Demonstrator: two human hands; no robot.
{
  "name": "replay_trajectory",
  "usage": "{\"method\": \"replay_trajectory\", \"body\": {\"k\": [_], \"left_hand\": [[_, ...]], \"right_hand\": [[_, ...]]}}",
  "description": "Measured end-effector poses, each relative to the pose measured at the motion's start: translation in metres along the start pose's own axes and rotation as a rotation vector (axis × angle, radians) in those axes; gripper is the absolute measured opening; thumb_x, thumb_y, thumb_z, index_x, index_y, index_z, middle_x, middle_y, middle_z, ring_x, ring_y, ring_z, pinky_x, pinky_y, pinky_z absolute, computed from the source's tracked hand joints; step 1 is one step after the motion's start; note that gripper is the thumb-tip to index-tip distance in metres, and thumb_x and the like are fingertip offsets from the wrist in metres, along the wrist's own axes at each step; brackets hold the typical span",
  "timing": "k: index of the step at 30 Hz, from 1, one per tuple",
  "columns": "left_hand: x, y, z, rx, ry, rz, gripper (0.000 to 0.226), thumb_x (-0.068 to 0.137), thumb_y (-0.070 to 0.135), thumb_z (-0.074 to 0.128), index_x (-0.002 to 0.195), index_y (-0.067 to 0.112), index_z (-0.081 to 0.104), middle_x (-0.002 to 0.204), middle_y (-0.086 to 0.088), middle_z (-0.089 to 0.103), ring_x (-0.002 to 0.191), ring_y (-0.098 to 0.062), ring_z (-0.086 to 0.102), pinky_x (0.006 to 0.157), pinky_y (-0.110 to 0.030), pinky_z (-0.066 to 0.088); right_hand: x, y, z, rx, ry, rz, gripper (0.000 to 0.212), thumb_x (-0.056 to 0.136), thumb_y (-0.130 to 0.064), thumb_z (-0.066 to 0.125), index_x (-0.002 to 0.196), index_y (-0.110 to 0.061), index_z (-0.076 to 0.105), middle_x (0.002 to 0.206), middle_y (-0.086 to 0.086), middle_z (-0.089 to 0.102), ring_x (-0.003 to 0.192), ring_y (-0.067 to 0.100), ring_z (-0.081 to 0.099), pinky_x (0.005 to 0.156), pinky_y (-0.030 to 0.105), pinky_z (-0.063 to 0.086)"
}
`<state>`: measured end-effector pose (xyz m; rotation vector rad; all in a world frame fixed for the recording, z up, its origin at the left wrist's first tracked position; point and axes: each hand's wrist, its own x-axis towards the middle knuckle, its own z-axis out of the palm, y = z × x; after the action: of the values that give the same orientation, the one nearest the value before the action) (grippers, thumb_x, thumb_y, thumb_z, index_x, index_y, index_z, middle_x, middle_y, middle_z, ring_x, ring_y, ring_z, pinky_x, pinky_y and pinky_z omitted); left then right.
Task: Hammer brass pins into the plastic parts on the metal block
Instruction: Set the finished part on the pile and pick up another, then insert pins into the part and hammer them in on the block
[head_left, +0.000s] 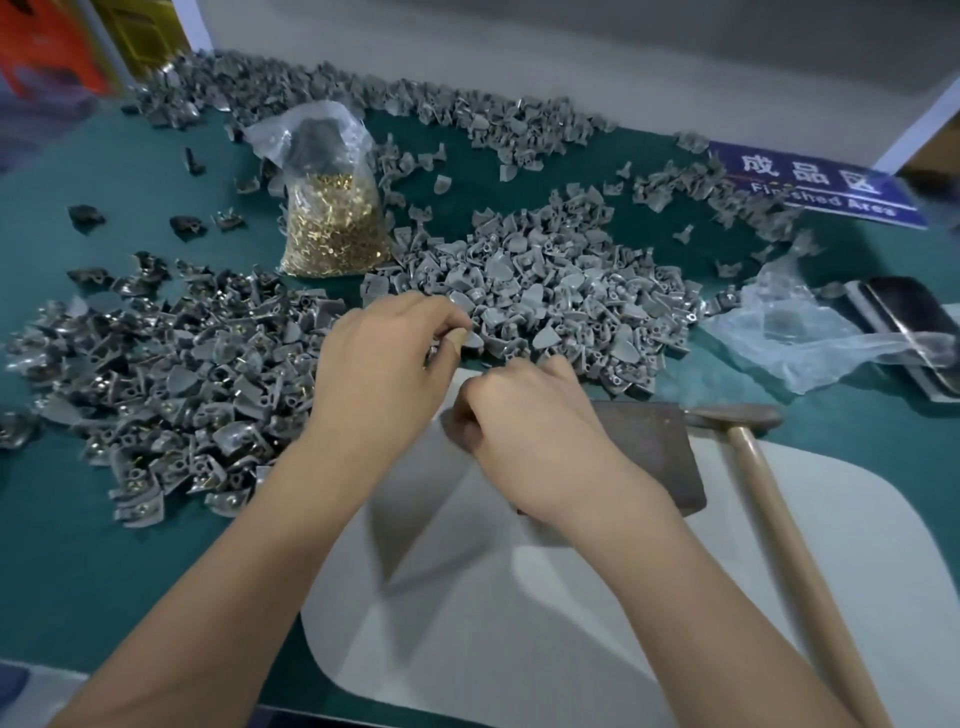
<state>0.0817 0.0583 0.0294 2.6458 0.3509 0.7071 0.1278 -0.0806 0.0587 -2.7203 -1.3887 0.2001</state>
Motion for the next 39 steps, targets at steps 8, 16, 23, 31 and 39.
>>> {"method": "replay_trajectory", "body": {"k": [8, 16, 23, 31, 39], "left_hand": [[0.031, 0.006, -0.003, -0.039, -0.292, 0.130, 0.019, 0.097, 0.035, 0.063, 0.115, 0.040, 0.064, 0.103, 0.023, 0.060, 0.094, 0.001, 0.053, 0.073, -0.024, 0.046], [0.058, 0.010, 0.018, 0.013, -0.529, 0.308, 0.036, 0.092, 0.044, 0.070, 0.127, 0.045, 0.061, 0.108, 0.023, 0.048, 0.108, -0.003, 0.044, 0.085, -0.025, 0.038], [0.045, 0.005, 0.025, 0.086, -0.409, 0.344, 0.043, 0.088, 0.053, 0.067, 0.130, 0.042, 0.062, 0.116, 0.017, 0.054, 0.114, -0.008, 0.044, 0.093, -0.028, 0.039], [0.040, 0.003, 0.028, -0.018, -0.283, 0.375, 0.029, 0.087, 0.050, 0.063, 0.109, 0.030, 0.069, 0.131, 0.012, 0.055, 0.127, -0.012, 0.045, 0.109, -0.037, 0.040], [0.026, 0.022, 0.037, -0.482, -0.186, 0.159, 0.032, 0.090, 0.043, 0.065, 0.121, 0.042, 0.058, 0.112, 0.026, 0.066, 0.108, 0.009, 0.061, 0.093, -0.019, 0.052]], "right_hand": [[-0.001, 0.088, -0.028, 0.654, 0.434, 0.255, 0.015, 0.100, -0.022, 0.064, 0.088, -0.031, 0.065, 0.082, -0.014, 0.069, 0.078, 0.001, 0.062, 0.071, 0.020, 0.047], [-0.012, 0.118, -0.001, 0.854, 0.590, 0.347, 0.023, 0.094, -0.015, 0.073, 0.095, -0.038, 0.075, 0.093, -0.019, 0.076, 0.092, 0.000, 0.070, 0.083, 0.019, 0.054], [-0.011, 0.110, 0.008, 0.659, 0.679, 0.323, 0.020, 0.093, -0.013, 0.073, 0.102, -0.030, 0.076, 0.096, -0.022, 0.072, 0.092, -0.003, 0.065, 0.078, 0.006, 0.046], [-0.015, 0.109, 0.006, 0.648, 0.672, 0.273, 0.015, 0.095, -0.017, 0.072, 0.102, -0.030, 0.074, 0.095, -0.023, 0.070, 0.092, -0.003, 0.064, 0.079, 0.005, 0.043], [-0.020, 0.102, 0.001, 0.740, 0.722, 0.185, 0.005, 0.095, -0.030, 0.072, 0.093, -0.034, 0.071, 0.085, -0.017, 0.070, 0.080, 0.008, 0.067, 0.070, 0.015, 0.050]]}}
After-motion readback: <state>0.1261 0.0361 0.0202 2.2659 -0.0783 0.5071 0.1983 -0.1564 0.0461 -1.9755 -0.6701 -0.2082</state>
